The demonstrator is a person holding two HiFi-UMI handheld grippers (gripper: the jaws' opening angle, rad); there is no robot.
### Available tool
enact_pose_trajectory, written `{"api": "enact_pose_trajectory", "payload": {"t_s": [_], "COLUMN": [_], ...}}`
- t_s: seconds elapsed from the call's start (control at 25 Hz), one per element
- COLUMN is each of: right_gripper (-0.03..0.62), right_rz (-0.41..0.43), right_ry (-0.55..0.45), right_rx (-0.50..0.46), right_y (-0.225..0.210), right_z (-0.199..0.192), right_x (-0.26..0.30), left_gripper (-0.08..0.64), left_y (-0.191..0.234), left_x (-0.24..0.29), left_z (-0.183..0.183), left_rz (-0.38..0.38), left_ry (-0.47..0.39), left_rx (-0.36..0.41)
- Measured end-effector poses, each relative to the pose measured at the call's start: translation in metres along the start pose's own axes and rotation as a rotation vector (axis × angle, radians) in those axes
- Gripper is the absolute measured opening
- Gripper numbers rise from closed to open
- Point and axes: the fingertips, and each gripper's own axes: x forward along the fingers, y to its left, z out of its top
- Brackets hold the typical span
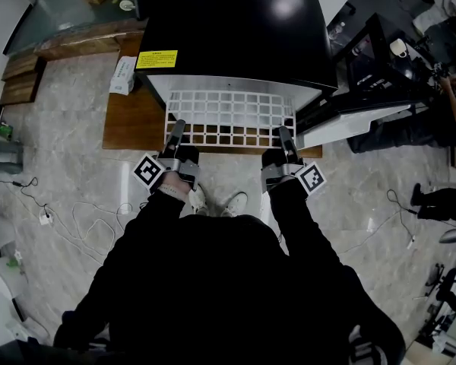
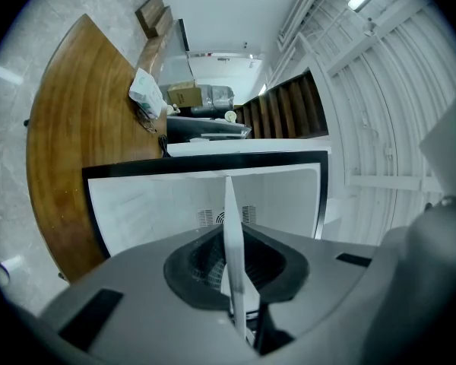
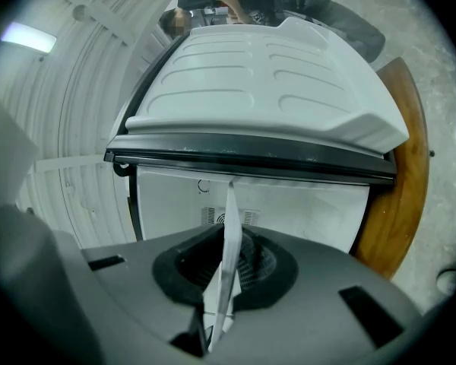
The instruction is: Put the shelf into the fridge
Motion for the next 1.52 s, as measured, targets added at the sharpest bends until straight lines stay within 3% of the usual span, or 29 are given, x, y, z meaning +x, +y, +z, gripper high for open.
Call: {"api": "enact_pose_trajectory", "payload": {"t_s": [0.6,1.24,1.52], "right_gripper": [0.031,0.031,0.032], "right_rz": [0.021,0.013,0.013], "right_ry": [-0.049,-0.166,-0.209], "right_rx": [0.013,0.023,0.021], "right_y": [-0.001,0.005,0.004], "right_z": [0.0,0.004,0.029], "right_x": [-0.002,0.065,0.101], "left_gripper": [0.032,0.034,0.035], "left_y": [0.001,0.003,0.004], "left_x": [0.001,0.059,0.103], "left_z": [0.001,0.039,0.04], "left_rz": [-0.017,-0.031,-0.029], "left_ry": [-0.036,-0.127,-0.156], "left_rx": [0.015,0.05,0.063]}}
